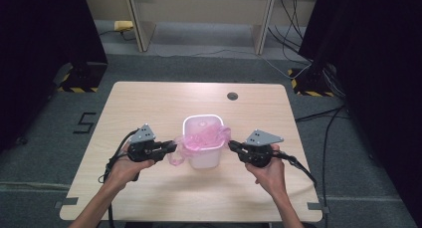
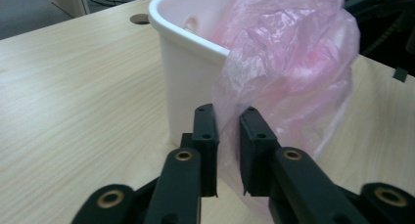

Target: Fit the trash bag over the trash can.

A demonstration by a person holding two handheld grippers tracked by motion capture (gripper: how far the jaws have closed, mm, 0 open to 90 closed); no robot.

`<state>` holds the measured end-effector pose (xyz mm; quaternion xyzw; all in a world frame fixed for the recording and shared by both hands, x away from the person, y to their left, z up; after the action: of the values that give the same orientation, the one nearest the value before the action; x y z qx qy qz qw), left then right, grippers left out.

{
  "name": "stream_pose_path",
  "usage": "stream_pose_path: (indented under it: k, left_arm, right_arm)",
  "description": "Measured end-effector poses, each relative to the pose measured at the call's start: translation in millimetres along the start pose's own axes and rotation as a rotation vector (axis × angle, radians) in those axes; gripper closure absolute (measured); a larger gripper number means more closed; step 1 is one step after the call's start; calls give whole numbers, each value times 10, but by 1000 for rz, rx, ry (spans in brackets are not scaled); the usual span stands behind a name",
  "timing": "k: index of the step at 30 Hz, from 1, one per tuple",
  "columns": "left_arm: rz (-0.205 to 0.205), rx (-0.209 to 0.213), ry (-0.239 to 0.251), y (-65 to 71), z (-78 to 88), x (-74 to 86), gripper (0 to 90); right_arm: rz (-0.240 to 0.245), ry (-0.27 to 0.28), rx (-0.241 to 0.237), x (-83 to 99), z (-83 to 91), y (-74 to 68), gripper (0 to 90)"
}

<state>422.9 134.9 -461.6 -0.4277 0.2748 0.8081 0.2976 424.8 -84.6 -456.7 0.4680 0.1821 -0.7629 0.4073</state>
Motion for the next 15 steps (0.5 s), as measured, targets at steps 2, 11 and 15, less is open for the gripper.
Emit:
stream_pose_path:
  k: [2,11,15]
  left_arm:
    - [-6,-12,-2,-49,-30,1,834]
    - [5,-31,18,-152,-107,-24,763]
    - [-10,-44,49,-119,-24,-124,608]
  right_arm:
    - [4,3,2,1,-5,-2,881]
    - [0,3,3,65,-47,-28,865]
    - [-45,44,20,-39,45,-4,637]
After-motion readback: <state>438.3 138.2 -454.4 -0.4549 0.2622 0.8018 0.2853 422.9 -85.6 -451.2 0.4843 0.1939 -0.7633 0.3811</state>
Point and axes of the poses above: each handheld gripper's, and its own axes: z roughly backward along the jaws, x roughly out of its underside, y roughly to its right, the point moved 10 cm from there along -z, roughly forward along the jaws, and after that the axes turned 5 degrees about z, right-handed, at the moved point
